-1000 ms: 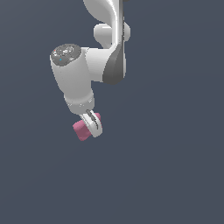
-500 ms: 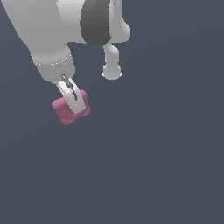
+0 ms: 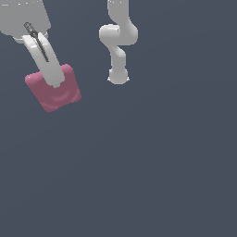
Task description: Pick up the object and move it to a goal position.
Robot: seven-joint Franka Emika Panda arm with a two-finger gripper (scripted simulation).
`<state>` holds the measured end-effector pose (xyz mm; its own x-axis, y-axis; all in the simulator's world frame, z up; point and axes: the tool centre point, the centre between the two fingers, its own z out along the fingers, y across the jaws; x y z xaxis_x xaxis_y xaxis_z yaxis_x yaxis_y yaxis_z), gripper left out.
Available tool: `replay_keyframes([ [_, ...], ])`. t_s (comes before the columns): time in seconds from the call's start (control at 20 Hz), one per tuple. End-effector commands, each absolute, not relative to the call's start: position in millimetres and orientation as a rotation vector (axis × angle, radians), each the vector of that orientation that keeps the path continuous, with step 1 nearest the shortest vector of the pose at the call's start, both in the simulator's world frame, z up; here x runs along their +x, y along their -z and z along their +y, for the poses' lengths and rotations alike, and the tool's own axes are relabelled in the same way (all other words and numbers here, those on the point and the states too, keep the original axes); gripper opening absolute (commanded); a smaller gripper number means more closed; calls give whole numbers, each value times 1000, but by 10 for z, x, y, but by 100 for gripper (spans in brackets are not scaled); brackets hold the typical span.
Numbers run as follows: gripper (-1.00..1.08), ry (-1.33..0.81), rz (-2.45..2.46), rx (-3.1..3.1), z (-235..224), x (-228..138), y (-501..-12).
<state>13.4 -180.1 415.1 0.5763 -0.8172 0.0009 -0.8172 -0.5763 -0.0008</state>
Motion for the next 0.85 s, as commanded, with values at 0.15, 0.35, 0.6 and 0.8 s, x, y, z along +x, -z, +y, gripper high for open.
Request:
replay_keyframes([
  [0.15,-100,0,1444,-2790,-1925,104,-4493],
  [0.35,-100,0,1443,-2791,-1976,99,-4636],
  [0.6,-100,0,1443,-2791,-2012,99,-4728],
  [0.8,-100,0,1443,-2791,-2020,100,-4748],
])
